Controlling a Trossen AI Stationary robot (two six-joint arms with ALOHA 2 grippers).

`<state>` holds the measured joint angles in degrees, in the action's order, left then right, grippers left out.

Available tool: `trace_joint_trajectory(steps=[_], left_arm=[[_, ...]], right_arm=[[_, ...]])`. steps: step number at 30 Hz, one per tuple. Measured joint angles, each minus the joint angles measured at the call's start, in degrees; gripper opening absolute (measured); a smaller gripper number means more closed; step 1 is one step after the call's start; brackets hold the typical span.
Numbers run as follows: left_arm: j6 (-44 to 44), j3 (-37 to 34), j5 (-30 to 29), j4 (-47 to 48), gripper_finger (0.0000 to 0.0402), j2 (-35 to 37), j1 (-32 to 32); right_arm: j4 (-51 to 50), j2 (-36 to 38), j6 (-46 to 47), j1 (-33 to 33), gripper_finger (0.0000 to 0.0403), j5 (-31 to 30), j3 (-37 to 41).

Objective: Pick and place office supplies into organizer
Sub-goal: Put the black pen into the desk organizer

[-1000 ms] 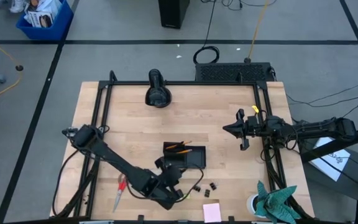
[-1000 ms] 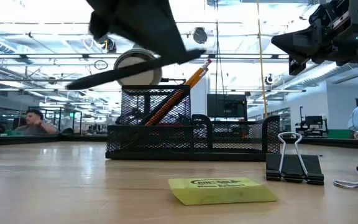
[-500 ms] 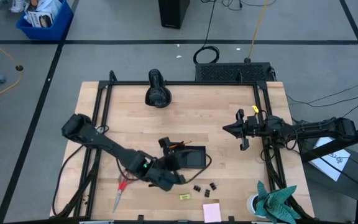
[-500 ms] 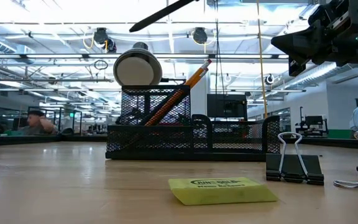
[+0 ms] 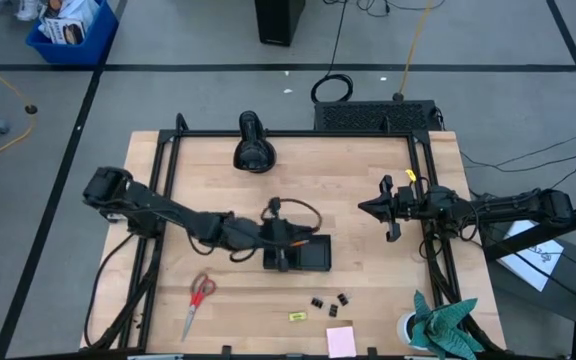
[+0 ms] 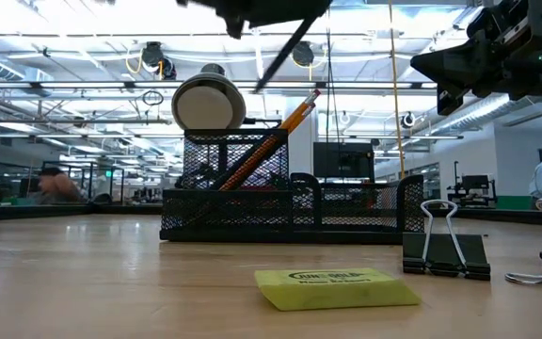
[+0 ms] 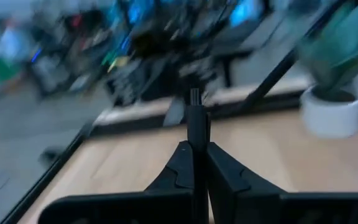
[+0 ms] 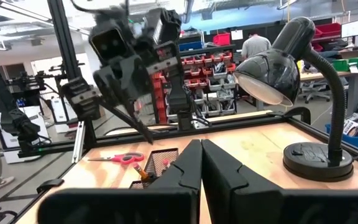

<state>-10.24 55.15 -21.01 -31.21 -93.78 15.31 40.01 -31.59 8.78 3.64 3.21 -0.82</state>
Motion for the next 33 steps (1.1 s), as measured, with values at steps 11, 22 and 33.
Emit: trace_joint_trajectory(steps=[11, 22, 33], left_arm=[[5.5, -16.8, 2.7, -22.2, 0.0011, -1.2, -2.2], [12.5, -18.7, -0.1, -13.7, 0.001, -1.2, -1.1], [14.5, -18.7, 0.0, -12.1, 0.0015, -2.8, -1.0]], right_arm=[[-0.2, -0.1, -0.5, 0.0, 0.0004, -0.1, 0.0], [-0.8, -0.2, -0.7, 0.0, 0.0004, -0.1, 0.0], [-1.4, -0.2, -0.7, 0.0, 0.0004, -0.2, 0.0]])
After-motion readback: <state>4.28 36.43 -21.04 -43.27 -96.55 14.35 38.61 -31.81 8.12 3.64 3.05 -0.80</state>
